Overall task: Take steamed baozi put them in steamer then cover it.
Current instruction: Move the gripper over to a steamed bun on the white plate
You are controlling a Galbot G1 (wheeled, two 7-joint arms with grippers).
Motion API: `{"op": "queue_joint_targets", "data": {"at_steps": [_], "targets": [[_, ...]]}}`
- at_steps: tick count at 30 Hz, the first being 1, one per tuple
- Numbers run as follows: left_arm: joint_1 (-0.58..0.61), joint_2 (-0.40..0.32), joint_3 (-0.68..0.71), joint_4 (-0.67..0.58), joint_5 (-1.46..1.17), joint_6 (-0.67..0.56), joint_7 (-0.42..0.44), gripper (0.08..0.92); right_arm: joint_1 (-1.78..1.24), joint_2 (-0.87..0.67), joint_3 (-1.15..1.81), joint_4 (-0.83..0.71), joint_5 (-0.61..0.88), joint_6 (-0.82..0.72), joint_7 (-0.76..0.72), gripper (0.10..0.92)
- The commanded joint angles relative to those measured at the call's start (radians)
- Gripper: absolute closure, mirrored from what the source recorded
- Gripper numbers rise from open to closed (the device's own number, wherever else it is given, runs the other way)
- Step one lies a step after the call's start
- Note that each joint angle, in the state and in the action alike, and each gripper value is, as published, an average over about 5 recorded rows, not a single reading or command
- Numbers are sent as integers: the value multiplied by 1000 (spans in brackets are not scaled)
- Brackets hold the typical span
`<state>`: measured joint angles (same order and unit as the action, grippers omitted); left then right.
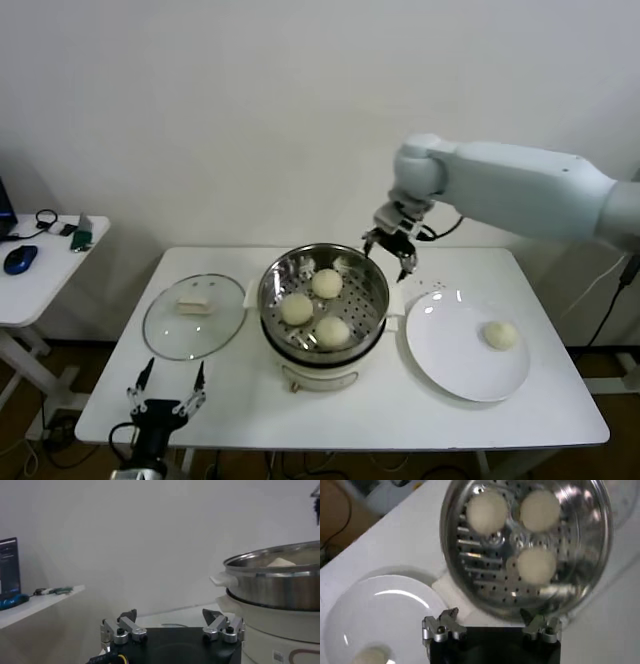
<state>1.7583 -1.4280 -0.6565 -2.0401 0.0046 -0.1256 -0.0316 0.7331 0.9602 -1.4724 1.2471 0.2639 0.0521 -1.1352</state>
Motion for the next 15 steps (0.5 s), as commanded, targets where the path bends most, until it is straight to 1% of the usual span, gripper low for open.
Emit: {"op": "queue_joint_targets", "data": {"at_steps": [1, 7, 15], "targets": [[-10, 1, 2, 2, 2, 8, 1, 177, -92, -293, 21, -20, 13, -200, 67, 203], [-11, -3, -2, 0, -22, 20, 3, 177, -314, -369, 174, -73, -146, -193, 24, 203], [5, -11, -12, -5, -23, 23, 2, 177, -549, -361, 391, -196, -296, -160, 21, 203]]}}
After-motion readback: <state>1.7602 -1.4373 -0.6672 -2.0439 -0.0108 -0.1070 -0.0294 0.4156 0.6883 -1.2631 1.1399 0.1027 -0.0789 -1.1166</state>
